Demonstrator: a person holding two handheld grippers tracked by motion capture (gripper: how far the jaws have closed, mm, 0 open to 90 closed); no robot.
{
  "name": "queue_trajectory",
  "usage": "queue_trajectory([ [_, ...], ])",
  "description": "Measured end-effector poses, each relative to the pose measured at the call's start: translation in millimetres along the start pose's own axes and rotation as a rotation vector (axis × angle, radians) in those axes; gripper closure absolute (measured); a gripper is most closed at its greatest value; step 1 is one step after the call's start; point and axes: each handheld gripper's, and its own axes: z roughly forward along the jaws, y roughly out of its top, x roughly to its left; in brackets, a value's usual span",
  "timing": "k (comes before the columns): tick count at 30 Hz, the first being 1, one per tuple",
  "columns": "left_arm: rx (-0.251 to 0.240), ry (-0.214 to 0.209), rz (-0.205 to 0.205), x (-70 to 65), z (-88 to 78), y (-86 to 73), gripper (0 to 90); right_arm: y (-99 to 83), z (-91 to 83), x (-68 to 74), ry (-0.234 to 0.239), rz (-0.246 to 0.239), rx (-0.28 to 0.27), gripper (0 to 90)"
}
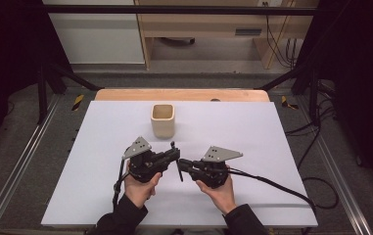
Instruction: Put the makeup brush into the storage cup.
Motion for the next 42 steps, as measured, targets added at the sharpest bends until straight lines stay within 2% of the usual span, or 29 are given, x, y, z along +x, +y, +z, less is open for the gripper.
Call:
queue_trajectory([
  [10, -0.015, 0.038, 0.034, 8.2, -12.6, 6.7, 83.1, 3.1, -4.9, -3.1, -0.03, -0.015, 0.011, 76.3],
  [22, -0.028, 0.079, 0.045, 17.4, -24.0, 10.3, 83.0, 3.0, -16.3, -19.8, -0.102, 0.005, 0.03, 63.2],
  [31, -0.048, 0.113, 0.043, 27.4, -35.4, 15.5, 83.0, -0.3, -30.0, -38.4, -0.161, 0.05, 0.044, 47.5],
  [42, -0.071, 0.161, 0.028, 40.6, -45.9, 20.6, 82.9, -5.1, -46.8, -55.4, -0.26, 0.041, 0.049, 30.2],
])
